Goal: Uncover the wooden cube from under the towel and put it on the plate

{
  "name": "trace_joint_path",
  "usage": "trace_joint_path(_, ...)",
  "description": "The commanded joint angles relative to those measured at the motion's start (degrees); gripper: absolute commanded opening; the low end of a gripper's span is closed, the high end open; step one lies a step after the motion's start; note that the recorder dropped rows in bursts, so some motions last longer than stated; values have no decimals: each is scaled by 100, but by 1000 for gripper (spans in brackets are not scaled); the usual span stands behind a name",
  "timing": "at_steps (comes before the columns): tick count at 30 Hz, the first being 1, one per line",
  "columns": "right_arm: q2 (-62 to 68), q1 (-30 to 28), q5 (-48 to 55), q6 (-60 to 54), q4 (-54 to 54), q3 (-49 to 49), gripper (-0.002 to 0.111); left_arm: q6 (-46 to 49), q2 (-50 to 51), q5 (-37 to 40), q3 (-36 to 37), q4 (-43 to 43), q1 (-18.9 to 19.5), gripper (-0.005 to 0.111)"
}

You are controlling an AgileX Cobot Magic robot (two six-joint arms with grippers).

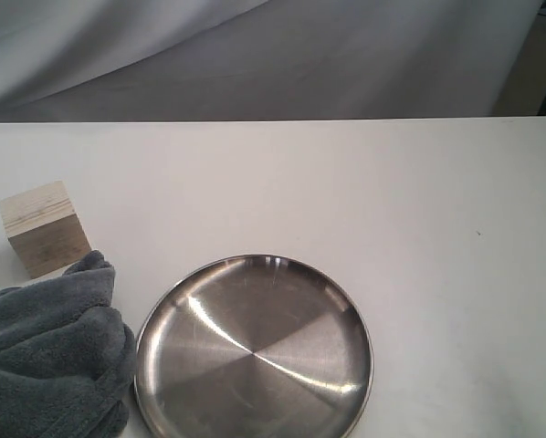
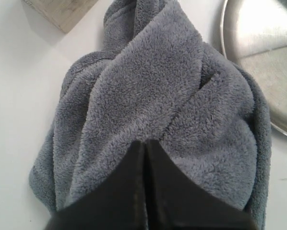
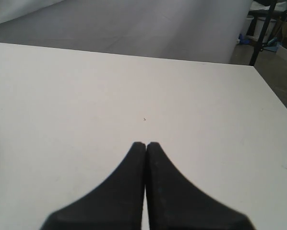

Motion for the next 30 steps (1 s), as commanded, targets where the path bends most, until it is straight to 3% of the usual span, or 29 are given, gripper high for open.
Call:
trace_joint_path(1,-37,-46,-14,-20,29,21,0,23,-22,159,311,-16,-19,0)
trace_joint_path(4,-37,-46,-14,-20,29,21,0,23,-22,162,621,54,-19,0)
trace_joint_path(12,-37,-46,-14,-20,29,21,0,-16,64,55,635,95,-19,0)
trace_joint_path(22,-37,-46,-14,-20,29,21,0,-16,1500,-122,562,79,-19,0)
trace_joint_path(25,-37,-46,-14,-20,29,21,0,-16,1719,-122,373,79,-19,0)
trace_joint_path(30,-37,-46,-14,-20,29,21,0,-5,1554,349,-828,120,-19,0)
